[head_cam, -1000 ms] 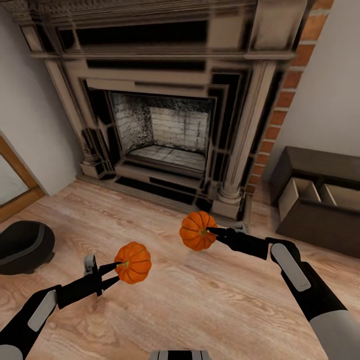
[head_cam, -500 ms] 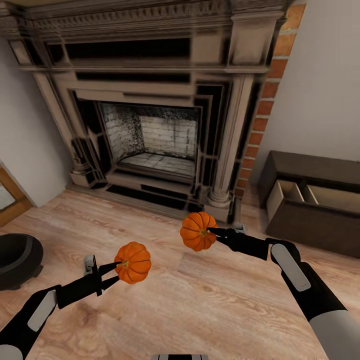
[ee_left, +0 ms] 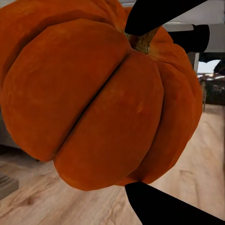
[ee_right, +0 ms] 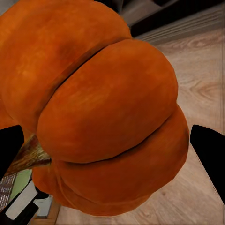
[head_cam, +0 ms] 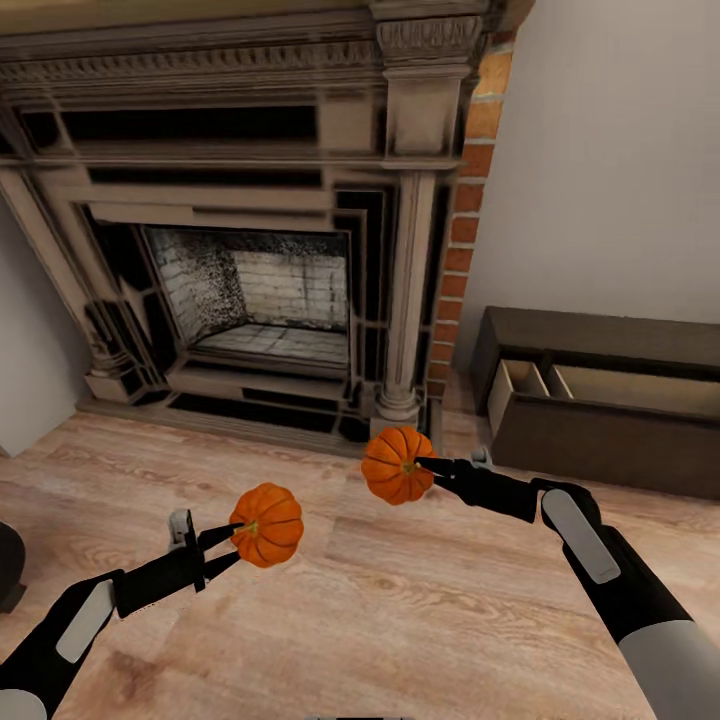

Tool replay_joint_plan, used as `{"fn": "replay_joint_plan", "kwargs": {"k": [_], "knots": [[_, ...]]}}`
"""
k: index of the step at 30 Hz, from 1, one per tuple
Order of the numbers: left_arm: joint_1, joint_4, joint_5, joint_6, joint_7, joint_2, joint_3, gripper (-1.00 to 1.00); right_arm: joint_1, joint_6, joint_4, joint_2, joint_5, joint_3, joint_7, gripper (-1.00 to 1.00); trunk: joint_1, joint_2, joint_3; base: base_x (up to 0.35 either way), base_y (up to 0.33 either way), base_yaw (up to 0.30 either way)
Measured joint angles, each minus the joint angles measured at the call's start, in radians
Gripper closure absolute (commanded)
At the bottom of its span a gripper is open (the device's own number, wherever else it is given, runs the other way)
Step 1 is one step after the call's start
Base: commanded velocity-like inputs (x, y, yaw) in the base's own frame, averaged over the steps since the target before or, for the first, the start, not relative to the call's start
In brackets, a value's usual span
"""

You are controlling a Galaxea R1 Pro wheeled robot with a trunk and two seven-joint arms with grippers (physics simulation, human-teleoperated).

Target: Place each of the two pumpkins and all three candles from the living room inside a cabinet in the living room (use any cabinet), then make sure every cabinet is closed, and position the cauldron so it is next to a table in the living room.

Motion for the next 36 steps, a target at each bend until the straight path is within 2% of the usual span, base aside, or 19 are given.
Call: {"fn": "replay_joint_plan", "kwargs": {"k": [4, 16, 21, 27, 30, 36], "knots": [[0.000, 0.000, 0.001, 0.001, 0.000, 0.000, 0.000, 1.00, 0.000, -0.001, 0.013, 0.000, 0.002, -0.001, 0.000, 1.00, -0.002, 0.001, 0.017, 0.000, 0.000, -0.219], [0.000, 0.000, 0.006, 0.004, 0.000, 0.001, 0.000, 1.00, 0.000, 0.002, 0.058, -0.001, -0.069, -0.004, -0.001, 1.00, -0.007, 0.004, 0.060, 0.000, 0.000, -0.072], [0.000, 0.000, 0.006, 0.004, 0.000, 0.000, 0.000, 1.00, 0.000, 0.002, 0.067, -0.001, -0.078, -0.006, -0.003, 1.00, -0.009, 0.005, 0.074, 0.000, 0.000, -0.201], [0.000, 0.000, 0.007, 0.004, -0.002, 0.000, 0.001, 1.00, 0.000, 0.000, 0.109, -0.001, -0.070, -0.006, -0.003, 1.00, -0.009, 0.005, 0.068, 0.000, 0.000, -0.213], [0.000, 0.000, 0.008, 0.004, -0.002, 0.001, 0.001, 1.00, 0.000, 0.002, 0.117, -0.001, -0.079, -0.006, -0.002, 1.00, -0.009, 0.005, 0.065, 0.000, 0.000, -0.214], [0.000, 0.000, 0.008, 0.005, -0.002, 0.001, 0.000, 1.00, 0.000, 0.002, 0.124, -0.001, -0.081, -0.007, -0.001, 1.00, -0.012, 0.006, 0.082, 0.000, 0.000, -0.205]]}}
